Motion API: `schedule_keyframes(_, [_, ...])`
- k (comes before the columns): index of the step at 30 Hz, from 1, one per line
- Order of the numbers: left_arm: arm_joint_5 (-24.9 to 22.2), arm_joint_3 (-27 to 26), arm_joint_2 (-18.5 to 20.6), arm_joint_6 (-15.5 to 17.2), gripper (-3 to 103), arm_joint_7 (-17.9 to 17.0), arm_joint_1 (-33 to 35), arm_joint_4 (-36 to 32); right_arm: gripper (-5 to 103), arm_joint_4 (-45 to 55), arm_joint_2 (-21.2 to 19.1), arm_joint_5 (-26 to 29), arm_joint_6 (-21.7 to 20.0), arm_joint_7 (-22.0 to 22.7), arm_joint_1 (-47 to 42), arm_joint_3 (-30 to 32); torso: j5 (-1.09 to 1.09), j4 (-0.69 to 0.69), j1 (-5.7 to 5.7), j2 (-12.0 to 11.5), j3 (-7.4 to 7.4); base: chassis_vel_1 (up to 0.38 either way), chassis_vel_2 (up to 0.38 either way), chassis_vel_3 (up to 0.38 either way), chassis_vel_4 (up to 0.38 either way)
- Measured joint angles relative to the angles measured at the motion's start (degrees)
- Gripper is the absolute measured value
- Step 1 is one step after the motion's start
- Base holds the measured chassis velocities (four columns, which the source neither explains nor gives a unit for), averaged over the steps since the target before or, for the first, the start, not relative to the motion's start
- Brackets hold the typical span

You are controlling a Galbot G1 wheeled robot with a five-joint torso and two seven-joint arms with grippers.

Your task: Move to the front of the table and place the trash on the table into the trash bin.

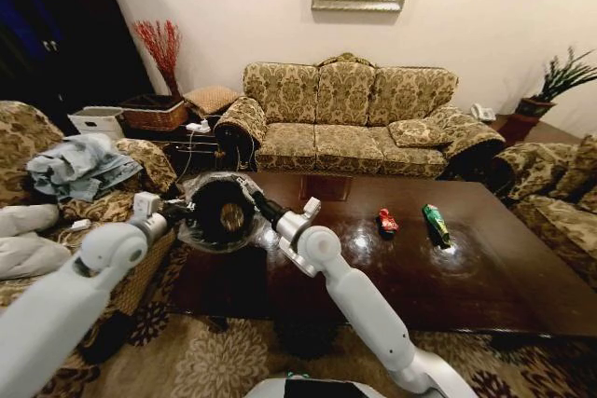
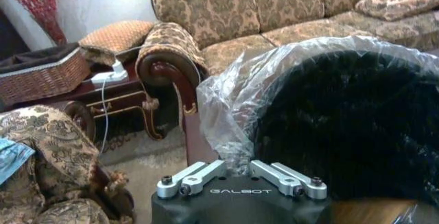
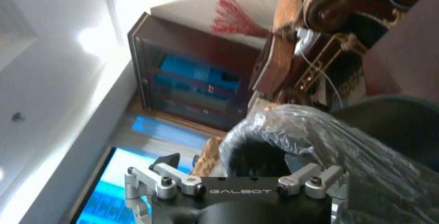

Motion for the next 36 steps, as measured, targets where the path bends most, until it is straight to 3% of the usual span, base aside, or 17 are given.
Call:
schedule_keyframes(3, [-2.9,-0.3,2.1,1.4,0,0.0,-0.2,-0.1,100,0.7,-0.6,-0.8,-0.8,-2.1,-1.2,0.0,0.00,0.01,0.00,0.0,0.00,0.000,0.000,0.000,0.000])
schedule_keyframes(6, [-8.4,-1.2,5.7,2.6,0,0.3,-1.0,0.3,100,2.0,-3.0,-8.3,-0.7,-14.8,-3.8,1.0,0.00,-0.01,0.00,0.0,-0.01,0.000,0.000,0.000,0.000])
schedule_keyframes(7, [-8.4,-1.2,5.7,2.6,0,0.3,-1.0,0.3,100,2.0,-3.0,-8.3,-0.7,-14.8,-3.8,1.0,0.00,-0.01,0.00,0.0,-0.01,0.000,0.000,0.000,0.000])
schedule_keyframes(11, [-17.1,-1.5,9.3,2.7,0,-2.3,-1.4,1.7,100,0.9,-6.5,-26.4,6.0,-29.4,-6.4,6.6,0.00,0.00,0.00,0.0,0.00,0.000,0.000,0.000,0.000])
schedule_keyframes(12, [-18.9,-1.5,9.6,2.7,0,-3.4,-1.6,1.9,100,0.3,-7.2,-30.5,8.0,-31.1,-6.7,7.7,0.00,-0.01,0.00,0.0,0.00,0.000,0.000,0.000,0.000])
schedule_keyframes(13, [-18.9,-1.5,9.6,2.7,0,-3.4,-1.6,1.9,100,0.3,-7.2,-30.5,8.0,-31.1,-6.7,7.7,0.00,-0.01,0.00,0.0,0.00,0.000,0.000,0.000,0.000])
schedule_keyframes(14, [-21.9,-1.4,10.2,2.7,0,-6.2,-1.9,2.3,100,-1.0,-8.7,-38.9,11.8,-32.8,-7.2,9.9,0.01,0.00,0.00,0.0,0.00,0.000,0.000,0.000,0.000])
schedule_keyframes(15, [-24.2,-1.1,10.6,2.6,0,-8.5,-2.2,2.8,100,-2.2,-10.2,-46.4,15.0,-33.2,-7.8,12.0,0.01,0.00,0.00,0.0,0.00,0.000,0.000,0.000,0.000])
schedule_keyframes(16, [-24.2,-1.1,10.6,2.6,0,-8.5,-2.2,2.8,100,-2.2,-10.2,-46.4,15.0,-33.2,-7.8,12.0,0.01,0.00,0.00,0.0,0.00,0.000,0.000,0.000,0.000])
schedule_keyframes(17, [-26.3,-0.8,11.2,2.6,0,-10.4,-2.2,3.4,100,-3.0,-12.1,-57.4,17.1,-31.8,-9.4,15.7,-0.01,0.00,0.00,0.0,0.00,0.000,0.000,0.000,0.000])
schedule_keyframes(18, [-27.1,-0.6,11.7,2.6,0,-10.7,-2.2,3.9,100,-2.6,-13.3,-63.7,16.1,-29.7,-11.0,18.5,0.00,0.00,0.00,0.0,0.00,0.000,0.000,0.000,0.000])
schedule_keyframes(19, [-27.1,-0.6,11.7,2.6,0,-10.7,-2.2,3.9,100,-2.6,-13.3,-63.7,16.1,-29.7,-11.0,18.5,0.00,0.00,0.00,0.0,0.00,0.000,0.000,0.000,0.000])
schedule_keyframes(22, [-29.7,-0.2,13.4,2.6,0,-11.0,-1.8,5.0,100,-1.1,-16.1,-74.9,13.4,-26.3,-14.9,24.0,0.00,-0.02,0.00,0.0,0.00,0.000,0.000,0.000,0.000])
schedule_keyframes(26, [-30.3,0.0,16.2,2.5,0,-9.7,-0.4,5.3,100,-2.0,-17.3,-78.9,14.6,-26.8,-17.3,27.4,-0.01,-0.01,-0.01,0.0,0.00,0.000,0.000,0.000,0.000])
schedule_keyframes(30, [-29.5,0.2,19.3,2.5,0,-7.4,0.0,5.3,100,-2.0,-17.7,-78.5,14.7,-26.8,-18.5,29.3,-0.01,0.00,0.00,0.0,0.01,0.000,0.000,0.000,0.000])
schedule_keyframes(32, [-29.4,-0.1,23.5,2.5,0,-5.4,0.2,4.5,100,-4.8,-17.6,-78.5,15.2,-26.3,-18.7,31.8,0.00,0.01,0.00,0.0,0.00,0.000,0.000,0.000,0.000])
schedule_keyframes(36, [-29.0,-0.2,24.7,2.4,0,-5.0,0.5,3.8,100,-8.7,-16.7,-77.4,15.8,-24.5,-18.2,33.5,0.02,-0.01,-0.01,0.0,0.00,0.000,0.000,0.000,0.000])
